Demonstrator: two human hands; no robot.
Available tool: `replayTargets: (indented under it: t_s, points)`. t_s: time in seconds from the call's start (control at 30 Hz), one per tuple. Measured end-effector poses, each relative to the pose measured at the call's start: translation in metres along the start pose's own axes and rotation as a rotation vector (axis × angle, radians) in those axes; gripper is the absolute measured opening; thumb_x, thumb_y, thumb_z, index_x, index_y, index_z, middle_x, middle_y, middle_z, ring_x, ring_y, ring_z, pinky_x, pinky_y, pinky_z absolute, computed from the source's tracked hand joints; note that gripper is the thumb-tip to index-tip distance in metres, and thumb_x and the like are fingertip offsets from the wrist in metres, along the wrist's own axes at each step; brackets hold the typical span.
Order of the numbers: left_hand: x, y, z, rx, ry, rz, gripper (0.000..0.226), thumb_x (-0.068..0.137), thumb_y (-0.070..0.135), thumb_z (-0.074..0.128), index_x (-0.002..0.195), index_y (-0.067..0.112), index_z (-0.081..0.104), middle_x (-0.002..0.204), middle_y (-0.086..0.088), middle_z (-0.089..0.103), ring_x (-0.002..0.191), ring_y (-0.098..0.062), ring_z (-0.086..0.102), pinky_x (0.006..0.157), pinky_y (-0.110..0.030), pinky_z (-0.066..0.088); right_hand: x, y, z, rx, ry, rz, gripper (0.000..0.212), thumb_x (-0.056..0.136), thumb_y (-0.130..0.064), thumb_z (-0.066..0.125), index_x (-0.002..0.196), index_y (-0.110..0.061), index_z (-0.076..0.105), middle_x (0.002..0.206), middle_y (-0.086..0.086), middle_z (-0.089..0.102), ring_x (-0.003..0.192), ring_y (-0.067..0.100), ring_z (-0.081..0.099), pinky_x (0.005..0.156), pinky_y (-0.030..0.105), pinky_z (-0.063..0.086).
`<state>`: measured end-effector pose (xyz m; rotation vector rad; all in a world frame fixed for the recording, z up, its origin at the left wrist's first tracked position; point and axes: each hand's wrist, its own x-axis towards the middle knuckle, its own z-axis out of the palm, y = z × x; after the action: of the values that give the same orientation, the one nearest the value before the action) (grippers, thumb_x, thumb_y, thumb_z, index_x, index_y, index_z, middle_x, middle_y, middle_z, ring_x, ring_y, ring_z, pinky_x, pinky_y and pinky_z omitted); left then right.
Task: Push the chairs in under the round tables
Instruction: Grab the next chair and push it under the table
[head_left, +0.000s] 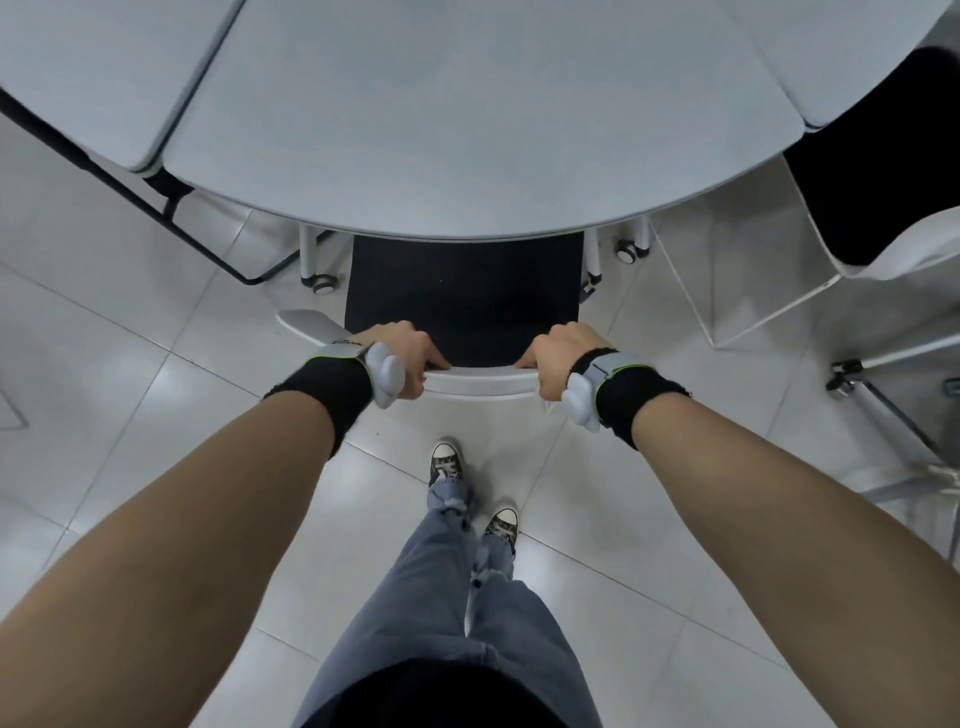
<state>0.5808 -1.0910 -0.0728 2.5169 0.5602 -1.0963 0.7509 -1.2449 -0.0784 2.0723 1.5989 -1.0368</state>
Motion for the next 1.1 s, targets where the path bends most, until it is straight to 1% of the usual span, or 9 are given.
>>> replayTargets:
  t_s: [0.1, 0.23, 0.33, 0.5, 0.67, 0.8, 0.97, 1.03, 1.1]
  points:
    - [-0.002, -0.002, -0.008, 0.016, -0.01, 0.04, 0.054, 0.079, 0.013, 0.056, 0.123, 0.045, 0.058, 0.099, 0.01, 0.07, 0.074, -0.011, 0.058, 0.053, -0.02, 0.04, 0.001, 0.0, -0.007, -0.013, -0.022, 0.008, 0.056, 0.068, -0.021, 0.06, 0.121, -0.041, 0.063, 0.097, -0.002, 0.072, 0.083, 0.022, 0.064, 0.074, 0.031, 0.053]
    - [0.001, 0.0, -0.004, 0.027, -0.042, 0.089, 0.054, 0.081, 0.013, 0.056, 0.126, 0.042, 0.057, 0.104, 0.006, 0.071, 0.083, -0.014, 0.062, 0.057, -0.023, 0.045, 0.003, 0.001, -0.002, -0.023, -0.065, 0.005, 0.057, 0.068, -0.024, 0.06, 0.121, -0.041, 0.062, 0.097, -0.002, 0.072, 0.084, 0.022, 0.064, 0.076, 0.031, 0.054]
    - [0.005, -0.002, -0.012, 0.013, -0.041, 0.1, 0.055, 0.08, 0.011, 0.054, 0.126, 0.041, 0.058, 0.103, 0.005, 0.071, 0.086, -0.016, 0.065, 0.062, -0.025, 0.051, 0.009, 0.006, -0.009, -0.019, -0.065, 0.012, 0.056, 0.067, -0.024, 0.06, 0.12, -0.04, 0.063, 0.095, -0.003, 0.072, 0.083, 0.022, 0.064, 0.072, 0.028, 0.05]
    - [0.017, -0.006, -0.026, -0.015, 0.006, 0.085, 0.057, 0.075, 0.01, 0.048, 0.122, 0.04, 0.061, 0.101, 0.004, 0.072, 0.086, -0.019, 0.066, 0.06, -0.024, 0.048, 0.023, 0.019, -0.027, -0.046, -0.065, -0.013, 0.056, 0.071, -0.024, 0.062, 0.125, -0.039, 0.06, 0.097, -0.002, 0.072, 0.081, 0.02, 0.064, 0.066, 0.026, 0.045]
    - [0.025, -0.014, -0.037, -0.065, 0.073, 0.121, 0.05, 0.07, 0.02, 0.052, 0.114, 0.038, 0.065, 0.097, 0.004, 0.073, 0.087, -0.021, 0.066, 0.074, -0.031, 0.057, 0.031, 0.031, -0.036, -0.04, -0.073, -0.021, 0.057, 0.071, -0.022, 0.062, 0.127, -0.037, 0.06, 0.097, -0.002, 0.072, 0.079, 0.02, 0.063, 0.067, 0.027, 0.048]
    - [0.025, -0.016, -0.035, -0.051, 0.143, 0.147, 0.044, 0.068, 0.025, 0.054, 0.109, 0.036, 0.068, 0.09, 0.005, 0.073, 0.081, -0.02, 0.066, 0.066, -0.024, 0.05, 0.034, 0.034, -0.037, -0.032, -0.075, -0.043, 0.058, 0.071, -0.021, 0.063, 0.128, -0.033, 0.06, 0.099, 0.0, 0.072, 0.083, 0.021, 0.064, 0.072, 0.029, 0.052]
    - [0.029, -0.019, -0.034, -0.063, 0.17, 0.153, 0.044, 0.068, 0.025, 0.054, 0.108, 0.035, 0.069, 0.089, 0.007, 0.074, 0.079, -0.019, 0.066, 0.063, -0.021, 0.043, 0.036, 0.037, -0.038, -0.047, -0.08, -0.071, 0.059, 0.071, -0.02, 0.062, 0.129, -0.031, 0.06, 0.098, 0.001, 0.072, 0.083, 0.021, 0.063, 0.074, 0.029, 0.052]
    - [0.031, -0.018, -0.035, -0.062, 0.178, 0.149, 0.043, 0.068, 0.024, 0.055, 0.107, 0.035, 0.07, 0.089, 0.008, 0.074, 0.08, -0.019, 0.066, 0.064, -0.021, 0.043, 0.036, 0.039, -0.04, -0.049, -0.082, -0.071, 0.057, 0.071, -0.019, 0.061, 0.127, -0.031, 0.061, 0.096, 0.001, 0.072, 0.082, 0.022, 0.063, 0.074, 0.03, 0.053]
    - [0.034, -0.018, -0.037, -0.074, 0.178, 0.143, 0.043, 0.067, 0.023, 0.054, 0.105, 0.035, 0.07, 0.089, 0.008, 0.074, 0.08, -0.019, 0.066, 0.066, -0.022, 0.048, 0.038, 0.042, -0.043, -0.05, -0.077, -0.069, 0.056, 0.072, -0.019, 0.06, 0.127, -0.03, 0.061, 0.096, 0.002, 0.072, 0.083, 0.022, 0.064, 0.074, 0.031, 0.053]
